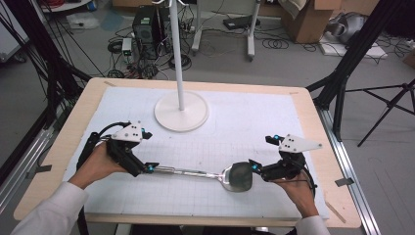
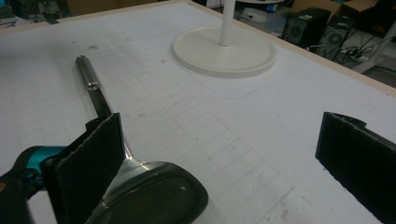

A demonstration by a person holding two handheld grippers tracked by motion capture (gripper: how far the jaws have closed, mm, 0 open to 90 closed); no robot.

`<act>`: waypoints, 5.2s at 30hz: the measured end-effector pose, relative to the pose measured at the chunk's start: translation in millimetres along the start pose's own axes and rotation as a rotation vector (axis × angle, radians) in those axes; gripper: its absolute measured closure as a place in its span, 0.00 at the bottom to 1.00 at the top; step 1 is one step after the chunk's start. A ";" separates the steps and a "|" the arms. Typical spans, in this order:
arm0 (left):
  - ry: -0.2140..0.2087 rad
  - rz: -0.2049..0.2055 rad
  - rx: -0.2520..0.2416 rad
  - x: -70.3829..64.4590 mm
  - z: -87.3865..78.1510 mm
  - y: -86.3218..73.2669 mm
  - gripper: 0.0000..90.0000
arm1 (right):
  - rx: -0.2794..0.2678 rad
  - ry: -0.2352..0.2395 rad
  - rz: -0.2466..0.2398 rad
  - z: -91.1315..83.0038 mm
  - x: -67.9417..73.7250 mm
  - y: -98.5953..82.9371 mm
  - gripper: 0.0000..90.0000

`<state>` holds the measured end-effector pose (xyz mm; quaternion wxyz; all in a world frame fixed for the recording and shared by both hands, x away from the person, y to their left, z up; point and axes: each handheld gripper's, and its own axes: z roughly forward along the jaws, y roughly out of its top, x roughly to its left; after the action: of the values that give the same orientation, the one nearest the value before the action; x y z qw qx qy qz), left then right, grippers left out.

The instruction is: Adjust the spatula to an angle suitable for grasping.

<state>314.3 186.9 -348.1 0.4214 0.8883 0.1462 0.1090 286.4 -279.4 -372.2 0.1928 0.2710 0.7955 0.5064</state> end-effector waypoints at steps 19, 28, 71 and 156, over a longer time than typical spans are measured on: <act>0.059 -0.097 -0.213 -0.9 -25.8 -27.1 0.02 | 0.090 0.095 -0.059 14.3 0.7 25.2 0.01; 0.077 -0.133 -0.294 -1.6 -33.2 -37.2 0.02 | 0.153 0.151 -0.092 24.5 5.1 41.2 0.01; 0.153 -0.174 -0.386 -0.3 -37.0 -68.4 0.02 | 0.459 0.405 -0.272 135.7 63.0 58.9 0.01; 0.139 -0.151 -0.377 -4.5 -35.2 -58.8 0.02 | 0.758 0.405 -0.415 184.5 98.6 45.8 0.81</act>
<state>289.1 245.9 -372.4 0.5761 0.7706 0.2180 0.1635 327.6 -72.6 -409.8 0.0183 0.0536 0.9831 0.1740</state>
